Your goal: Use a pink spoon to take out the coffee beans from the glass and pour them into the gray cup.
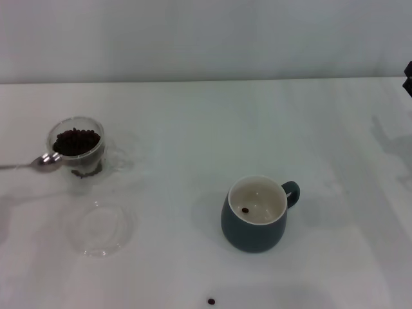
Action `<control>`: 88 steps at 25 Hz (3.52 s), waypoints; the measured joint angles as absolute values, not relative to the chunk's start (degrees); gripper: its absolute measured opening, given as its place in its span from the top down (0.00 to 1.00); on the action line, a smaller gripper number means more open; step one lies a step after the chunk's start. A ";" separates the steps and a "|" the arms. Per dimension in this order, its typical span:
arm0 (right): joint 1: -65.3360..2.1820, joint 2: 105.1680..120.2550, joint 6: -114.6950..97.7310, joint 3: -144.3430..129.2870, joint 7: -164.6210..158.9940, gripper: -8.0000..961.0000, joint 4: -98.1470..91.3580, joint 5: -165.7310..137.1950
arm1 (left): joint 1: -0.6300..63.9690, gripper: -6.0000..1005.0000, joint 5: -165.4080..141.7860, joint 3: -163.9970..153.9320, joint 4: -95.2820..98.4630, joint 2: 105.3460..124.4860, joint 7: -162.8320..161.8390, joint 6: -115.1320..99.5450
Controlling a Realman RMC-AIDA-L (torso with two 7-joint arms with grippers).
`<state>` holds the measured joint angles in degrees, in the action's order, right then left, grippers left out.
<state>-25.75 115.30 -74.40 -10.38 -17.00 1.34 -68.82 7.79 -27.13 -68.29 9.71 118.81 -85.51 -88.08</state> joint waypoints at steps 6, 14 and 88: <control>-25.44 115.24 -74.38 -10.37 -16.97 0.09 0.60 -68.82 | 6.83 0.85 -26.59 -68.46 4.95 117.82 -85.42 -86.66; -25.46 115.14 -74.49 -10.37 -16.96 0.09 0.00 -68.82 | 9.13 0.82 -32.16 -68.82 4.05 117.39 -87.02 -81.18; -25.31 115.31 -73.96 -10.28 -17.36 0.09 5.94 -67.32 | 13.24 0.11 -26.02 -56.12 14.65 116.36 -30.35 -62.56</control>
